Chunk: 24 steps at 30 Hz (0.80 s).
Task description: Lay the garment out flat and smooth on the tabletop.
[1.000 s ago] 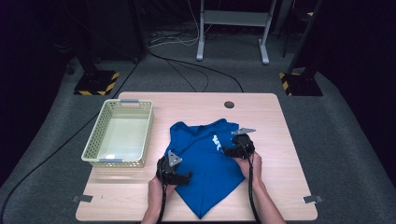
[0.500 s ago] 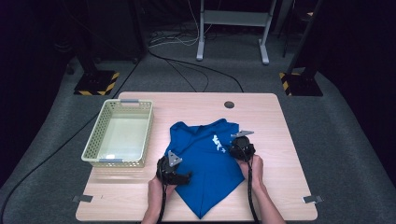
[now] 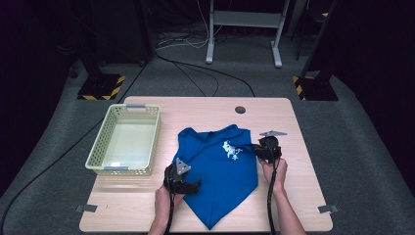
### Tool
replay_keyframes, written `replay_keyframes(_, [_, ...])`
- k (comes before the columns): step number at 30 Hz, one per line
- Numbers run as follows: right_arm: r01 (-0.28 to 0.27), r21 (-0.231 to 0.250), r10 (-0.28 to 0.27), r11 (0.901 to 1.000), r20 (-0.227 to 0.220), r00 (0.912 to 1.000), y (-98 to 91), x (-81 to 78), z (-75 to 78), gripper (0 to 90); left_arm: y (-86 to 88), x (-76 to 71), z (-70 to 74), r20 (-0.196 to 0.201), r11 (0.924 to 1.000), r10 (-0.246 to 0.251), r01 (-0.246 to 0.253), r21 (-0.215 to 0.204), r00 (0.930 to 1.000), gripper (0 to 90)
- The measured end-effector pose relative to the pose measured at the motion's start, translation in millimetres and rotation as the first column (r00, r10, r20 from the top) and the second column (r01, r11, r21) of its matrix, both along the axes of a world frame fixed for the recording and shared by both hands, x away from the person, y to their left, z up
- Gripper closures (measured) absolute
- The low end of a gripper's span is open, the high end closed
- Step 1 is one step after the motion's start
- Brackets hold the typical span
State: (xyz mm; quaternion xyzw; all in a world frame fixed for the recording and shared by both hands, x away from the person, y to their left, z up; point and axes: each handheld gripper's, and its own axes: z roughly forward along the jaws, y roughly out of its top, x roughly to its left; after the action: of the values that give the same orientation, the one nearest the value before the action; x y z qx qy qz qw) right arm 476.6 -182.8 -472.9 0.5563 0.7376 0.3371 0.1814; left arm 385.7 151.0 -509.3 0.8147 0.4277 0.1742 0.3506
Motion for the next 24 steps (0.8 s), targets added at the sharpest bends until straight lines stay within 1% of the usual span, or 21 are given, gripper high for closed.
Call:
replay_keyframes(3, [0.032, -0.014, -0.032, 0.9994, -0.01, 0.9994, -7.0, 0.1, -4.1, 82.2, 0.0, 0.0, 0.0, 0.0, 1.0, 0.0, 0.0, 0.0, 1.0, 10.9])
replay_keyframes(5, [0.054, -0.021, -0.054, 0.9983, -0.014, 0.9985, -11.8, -0.1, -6.8, 79.8, 0.0, 0.0, -0.1, 0.0, 1.0, 0.0, 0.0, -0.001, 1.0, 11.0])
replay_keyframes(8, [0.096, -0.025, -0.096, 0.9951, -0.021, 0.9951, -20.9, 0.0, -10.1, 72.8, 0.0, 0.0, 0.0, -0.001, 1.0, 0.0, 0.0, -0.001, 1.0, 10.9])
replay_keyframes(10, [0.131, -0.031, -0.132, 0.9909, -0.02, 0.9911, -28.4, -0.7, -11.3, 67.8, 0.0, 0.0, 0.0, -0.001, 1.0, 0.0, 0.0, -0.001, 1.0, 11.0])
replay_keyframes(12, [0.152, -0.024, -0.153, 0.9881, -0.021, 0.9881, -35.9, -1.7, -11.1, 62.4, 0.0, 0.0, 0.0, -0.001, 1.0, 0.0, 0.0, -0.001, 1.0, 10.9])
replay_keyframes(13, [0.166, -0.027, -0.166, 0.9858, -0.019, 0.9859, -38.8, -2.4, -10.1, 59.7, 0.0, 0.0, 0.0, -0.001, 1.0, 0.0, 0.0, -0.001, 1.0, 11.0])
replay_keyframes(14, [0.169, -0.025, -0.169, 0.9853, -0.015, 0.9854, -41.4, -3.0, -8.6, 57.0, 0.0, 0.0, 0.0, -0.001, 1.0, 0.0, 0.0, -0.001, 1.0, 11.0])
replay_keyframes(15, [0.161, -0.015, -0.161, 0.9869, -0.012, 0.9869, -42.7, -3.7, -7.1, 54.5, 0.0, 0.0, 0.0, 0.0, 1.0, 0.0, 0.0, -0.001, 1.0, 10.9])
replay_keyframes(16, [0.134, -0.01, -0.134, 0.9909, 0.006, 0.991, -42.8, -4.7, -4.0, 52.0, 0.0, 0.1, -0.1, 0.0, 1.0, 0.0, 0.0, -0.002, 1.0, 11.0])
replay_keyframes(17, [0.113, -0.023, -0.113, 0.9933, 0.016, 0.9935, -40.6, -5.3, -1.2, 48.9, 0.0, 0.0, 0.0, -0.001, 1.0, 0.0, 0.0, -0.001, 1.0, 10.9])
replay_keyframes(19, [0.051, -0.043, -0.05, 0.9978, 0.031, 0.9983, -32.5, -4.9, 3.9, 43.9, 0.0, 0.0, 0.0, -0.001, 1.0, 0.0, 0.0, -0.001, 1.0, 11.0])
replay_keyframes(21, [0.022, -0.086, -0.018, 0.9961, 0.045, 0.9988, -21.6, -4.4, 7.8, 41.4, 0.0, 0.1, 0.0, -0.001, 1.0, 0.001, -0.001, -0.001, 1.0, 10.9])
replay_keyframes(22, [-0.004, -0.102, 0.009, 0.9948, 0.049, 0.9988, -13.3, -3.3, 9.5, 40.2, 0.1, 0.1, 0.0, -0.001, 1.0, 0.001, -0.001, -0.002, 1.0, 11.0])
replay_keyframes(24, [-0.034, -0.129, 0.041, 0.991, 0.049, 0.998, 0.2, -0.4, 10.4, 38.4, 0.1, 0.1, -0.1, -0.001, 1.0, 0.001, -0.001, -0.002, 1.0, 10.9])
